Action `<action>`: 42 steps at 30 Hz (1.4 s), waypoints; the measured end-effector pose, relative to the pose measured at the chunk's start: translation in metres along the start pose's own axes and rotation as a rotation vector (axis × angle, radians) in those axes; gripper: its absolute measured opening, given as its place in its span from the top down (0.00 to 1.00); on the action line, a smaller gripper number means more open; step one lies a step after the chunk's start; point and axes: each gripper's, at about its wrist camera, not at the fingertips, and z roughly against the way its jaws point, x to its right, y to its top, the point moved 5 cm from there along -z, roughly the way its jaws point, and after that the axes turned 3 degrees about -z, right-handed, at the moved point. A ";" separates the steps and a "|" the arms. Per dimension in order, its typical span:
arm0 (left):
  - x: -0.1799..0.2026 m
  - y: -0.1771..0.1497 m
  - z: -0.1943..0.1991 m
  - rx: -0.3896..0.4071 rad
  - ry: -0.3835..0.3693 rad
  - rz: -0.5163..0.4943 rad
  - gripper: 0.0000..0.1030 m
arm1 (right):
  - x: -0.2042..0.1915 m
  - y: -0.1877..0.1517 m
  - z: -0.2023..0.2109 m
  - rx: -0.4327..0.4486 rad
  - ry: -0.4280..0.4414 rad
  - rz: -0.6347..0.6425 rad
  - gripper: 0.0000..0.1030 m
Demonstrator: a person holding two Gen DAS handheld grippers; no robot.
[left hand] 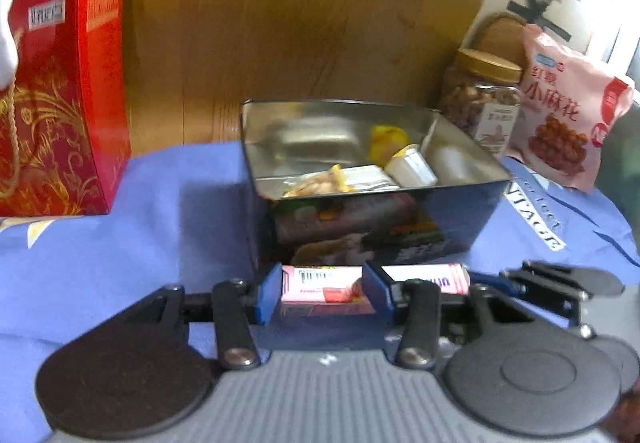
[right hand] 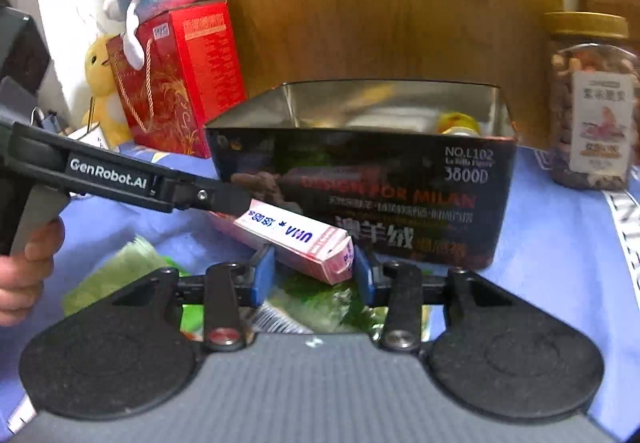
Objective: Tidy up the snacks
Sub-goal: 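Lift the pink candy box over the tin box and release it inside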
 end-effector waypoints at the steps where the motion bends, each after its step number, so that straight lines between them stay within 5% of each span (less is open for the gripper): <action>1: 0.004 0.000 0.006 0.008 -0.010 0.000 0.58 | -0.002 -0.004 0.008 0.014 -0.017 -0.013 0.56; 9: 0.068 0.002 0.047 0.107 -0.038 -0.067 0.56 | -0.007 -0.026 0.088 0.123 -0.086 -0.060 0.60; 14: 0.067 0.006 0.069 0.144 -0.030 -0.019 0.56 | -0.017 -0.020 0.102 0.163 -0.084 -0.031 0.60; 22: 0.040 0.060 0.065 0.203 0.020 -0.012 0.57 | -0.020 0.029 0.067 0.213 -0.049 -0.007 0.60; 29: 0.002 0.106 -0.015 0.144 0.054 0.028 0.54 | 0.004 0.084 -0.003 0.170 -0.107 0.087 0.57; 34: -0.021 0.111 -0.065 0.079 0.126 0.045 0.54 | 0.001 0.078 -0.054 0.127 -0.192 0.272 0.52; 37: -0.032 0.110 -0.056 0.095 0.122 0.080 0.53 | -0.008 0.073 -0.042 0.182 -0.189 0.292 0.49; 42: -0.029 0.087 -0.001 0.145 0.112 0.082 0.51 | -0.004 0.054 0.013 0.235 -0.128 0.144 0.49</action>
